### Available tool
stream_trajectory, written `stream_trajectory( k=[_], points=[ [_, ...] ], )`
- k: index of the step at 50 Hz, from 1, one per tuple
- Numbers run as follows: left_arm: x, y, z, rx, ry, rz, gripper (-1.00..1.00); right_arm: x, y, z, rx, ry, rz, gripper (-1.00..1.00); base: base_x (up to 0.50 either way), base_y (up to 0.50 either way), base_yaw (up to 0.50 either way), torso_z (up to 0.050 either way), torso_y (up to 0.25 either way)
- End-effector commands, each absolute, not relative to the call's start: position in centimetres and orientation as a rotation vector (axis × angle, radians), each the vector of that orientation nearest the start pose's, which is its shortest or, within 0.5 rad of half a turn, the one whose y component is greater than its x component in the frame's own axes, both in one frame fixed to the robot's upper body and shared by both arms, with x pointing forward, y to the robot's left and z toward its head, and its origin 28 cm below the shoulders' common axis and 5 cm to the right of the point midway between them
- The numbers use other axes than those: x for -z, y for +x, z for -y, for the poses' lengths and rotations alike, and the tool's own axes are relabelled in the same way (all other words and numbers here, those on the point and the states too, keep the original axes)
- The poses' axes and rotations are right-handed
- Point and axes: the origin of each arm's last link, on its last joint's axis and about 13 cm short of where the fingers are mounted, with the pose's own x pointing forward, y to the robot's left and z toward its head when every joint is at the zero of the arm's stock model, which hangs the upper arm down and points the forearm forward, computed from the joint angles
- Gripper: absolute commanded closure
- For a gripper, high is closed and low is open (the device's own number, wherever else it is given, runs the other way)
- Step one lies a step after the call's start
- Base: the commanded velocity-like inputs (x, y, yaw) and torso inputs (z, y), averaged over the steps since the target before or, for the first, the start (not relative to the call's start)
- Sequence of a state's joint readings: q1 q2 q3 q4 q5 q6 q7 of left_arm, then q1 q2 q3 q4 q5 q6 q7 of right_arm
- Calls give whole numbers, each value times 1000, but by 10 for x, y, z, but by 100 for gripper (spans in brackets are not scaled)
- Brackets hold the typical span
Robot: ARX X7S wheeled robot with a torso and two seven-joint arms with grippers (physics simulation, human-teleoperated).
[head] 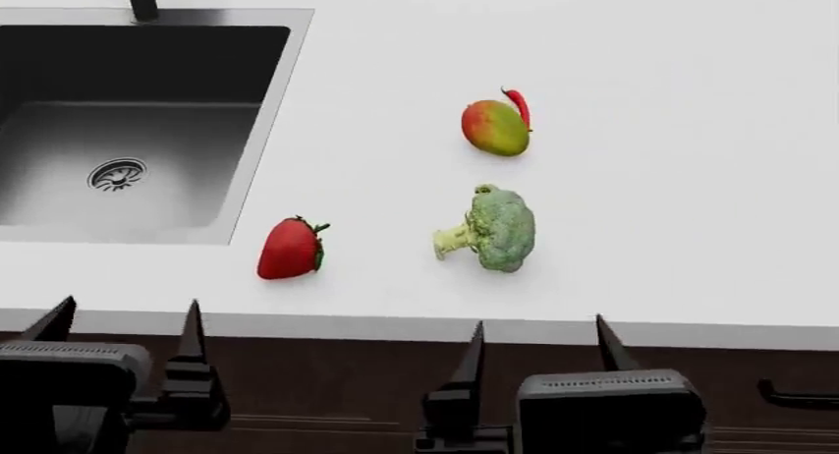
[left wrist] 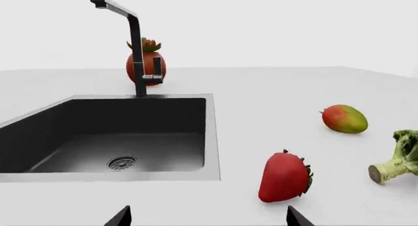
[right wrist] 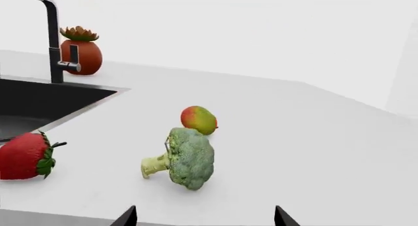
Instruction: There is a mixed pile of frozen fruits and vegetables on the counter. Locate all the frozen vegetables and place the items in a bowl on the counter. Take all the frozen fruits and defrost them in a running sink.
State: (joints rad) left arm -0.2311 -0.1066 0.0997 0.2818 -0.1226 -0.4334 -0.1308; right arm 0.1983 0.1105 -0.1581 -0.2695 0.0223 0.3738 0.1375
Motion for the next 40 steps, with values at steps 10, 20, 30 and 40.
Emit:
stream_trajectory(
  k=[10, 20, 30, 40],
  points=[
    [-167, 281, -217, -13, 5, 135, -100, -143, 279, 94, -8, -128, 140, -100, 350, -92, 0, 50, 42],
    [-166, 287, -221, -10, -14, 108, -100, -147, 284, 93, -8, -136, 146, -100, 500, -137, 0, 50, 41],
    [-209, 361, -229, -35, 17, 70, -100, -174, 353, 101, 19, -129, 7, -100, 196, -53, 0, 50, 41],
    [-205, 370, -237, -50, -2, 24, -100, -178, 365, 96, 7, -173, 0, -100, 278, -93, 0, 50, 41]
  ],
)
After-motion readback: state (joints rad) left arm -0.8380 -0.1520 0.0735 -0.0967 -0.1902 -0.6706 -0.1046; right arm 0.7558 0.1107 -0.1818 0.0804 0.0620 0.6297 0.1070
